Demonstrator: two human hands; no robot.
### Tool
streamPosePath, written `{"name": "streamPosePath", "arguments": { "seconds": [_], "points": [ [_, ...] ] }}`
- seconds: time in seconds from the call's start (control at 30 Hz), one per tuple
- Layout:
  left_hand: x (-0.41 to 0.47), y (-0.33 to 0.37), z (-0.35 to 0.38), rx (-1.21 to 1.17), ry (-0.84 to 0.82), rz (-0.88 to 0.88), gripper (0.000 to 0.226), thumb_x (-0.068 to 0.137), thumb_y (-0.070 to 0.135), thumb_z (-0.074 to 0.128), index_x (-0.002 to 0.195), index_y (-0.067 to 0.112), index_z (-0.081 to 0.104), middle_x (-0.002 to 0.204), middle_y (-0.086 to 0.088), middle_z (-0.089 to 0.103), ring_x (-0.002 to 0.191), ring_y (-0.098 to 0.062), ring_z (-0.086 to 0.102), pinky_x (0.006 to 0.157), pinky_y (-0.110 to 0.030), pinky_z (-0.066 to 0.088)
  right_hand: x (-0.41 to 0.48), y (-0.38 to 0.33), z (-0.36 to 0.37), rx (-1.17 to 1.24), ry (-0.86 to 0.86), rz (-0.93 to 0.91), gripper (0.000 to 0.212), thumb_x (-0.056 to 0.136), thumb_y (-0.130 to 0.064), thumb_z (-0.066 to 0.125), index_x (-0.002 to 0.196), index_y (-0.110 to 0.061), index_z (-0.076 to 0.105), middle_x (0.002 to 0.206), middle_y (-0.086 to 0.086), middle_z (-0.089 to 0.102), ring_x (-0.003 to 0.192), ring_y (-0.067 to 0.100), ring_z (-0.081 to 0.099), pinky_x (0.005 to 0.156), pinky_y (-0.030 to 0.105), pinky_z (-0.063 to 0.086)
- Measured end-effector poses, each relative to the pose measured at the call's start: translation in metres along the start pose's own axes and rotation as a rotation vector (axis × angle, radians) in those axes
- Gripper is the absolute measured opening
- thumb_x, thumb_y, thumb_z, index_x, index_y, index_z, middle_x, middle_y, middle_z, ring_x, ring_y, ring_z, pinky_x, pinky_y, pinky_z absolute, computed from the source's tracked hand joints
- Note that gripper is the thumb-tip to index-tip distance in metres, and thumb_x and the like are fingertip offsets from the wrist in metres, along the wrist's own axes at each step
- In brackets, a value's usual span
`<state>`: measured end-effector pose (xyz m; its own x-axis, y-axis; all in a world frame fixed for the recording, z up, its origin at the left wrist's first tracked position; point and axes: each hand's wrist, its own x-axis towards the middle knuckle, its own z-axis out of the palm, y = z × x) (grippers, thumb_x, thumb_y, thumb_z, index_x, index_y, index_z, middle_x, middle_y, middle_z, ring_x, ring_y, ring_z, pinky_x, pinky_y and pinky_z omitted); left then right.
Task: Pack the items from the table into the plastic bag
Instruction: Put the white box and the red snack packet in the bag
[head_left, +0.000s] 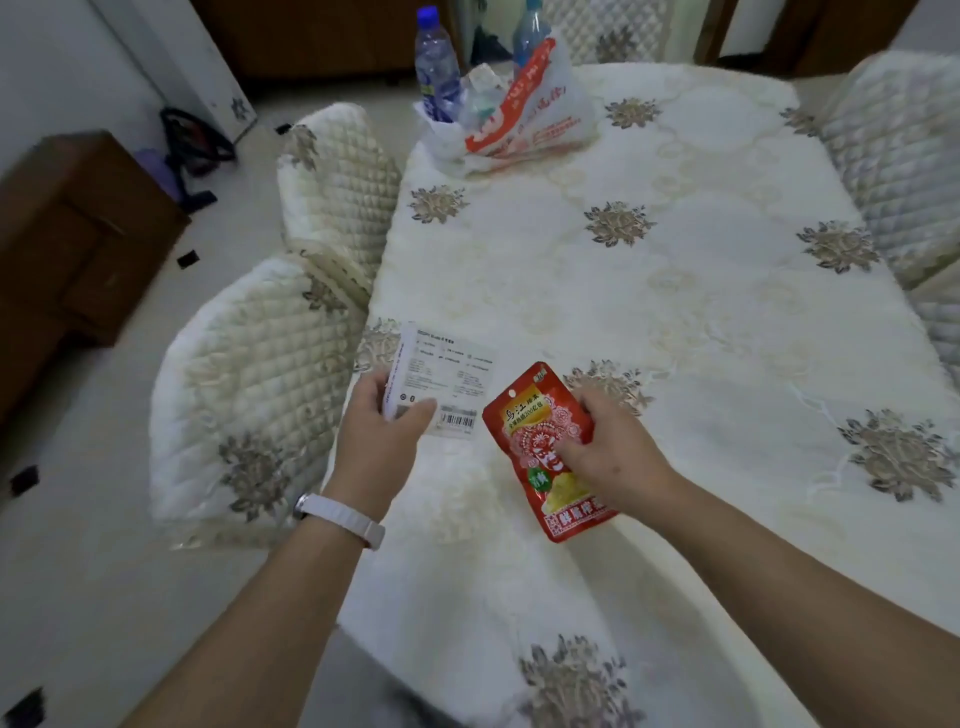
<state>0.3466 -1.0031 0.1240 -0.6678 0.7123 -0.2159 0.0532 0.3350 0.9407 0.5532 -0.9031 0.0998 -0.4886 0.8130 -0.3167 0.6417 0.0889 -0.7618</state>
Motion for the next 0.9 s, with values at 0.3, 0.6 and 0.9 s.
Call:
{"name": "streamPosePath", "arguments": {
  "seconds": [0.3,0.6,0.9],
  "points": [
    [-0.035,-0.036,-0.235,-0.106,0.106,0.060,0.028,0.087,0.008,0.068,0.107,0.023,0.055,0.106,0.008,0.069,0.089,-0.004,0.069,0.068,-0.022,0.057,-0.050,-0.162,0.157,-0.098,-0.004,-0.099,0.024,0.090,-0.023,0.064,0.107,-0.027,0.047,0.095,-0.010,0.062,0.077,0.003,0.061,0.058,0.023,0.048],
    [-0.055,-0.066,-0.424,-0.275,0.365,0.059,0.024,0.088,0.006,0.065,0.107,0.018,0.054,0.107,0.000,0.071,0.091,-0.012,0.071,0.066,-0.022,0.056,-0.059,-0.314,0.283,-0.074,-0.124,-0.374,0.040,0.088,-0.018,0.067,0.123,-0.028,0.051,0.097,-0.015,0.064,0.086,0.004,0.063,0.071,0.026,0.053],
    [-0.022,-0.091,-0.526,-0.266,0.476,-0.005,0.024,0.090,0.011,0.064,0.109,0.022,0.052,0.108,0.004,0.069,0.092,-0.010,0.071,0.075,-0.027,0.058,-0.010,-0.394,0.378,-0.051,-0.268,-0.378,0.025,0.092,-0.022,0.065,0.115,-0.026,0.054,0.096,-0.011,0.065,0.085,0.009,0.067,0.072,0.031,0.058]
  ]
}}
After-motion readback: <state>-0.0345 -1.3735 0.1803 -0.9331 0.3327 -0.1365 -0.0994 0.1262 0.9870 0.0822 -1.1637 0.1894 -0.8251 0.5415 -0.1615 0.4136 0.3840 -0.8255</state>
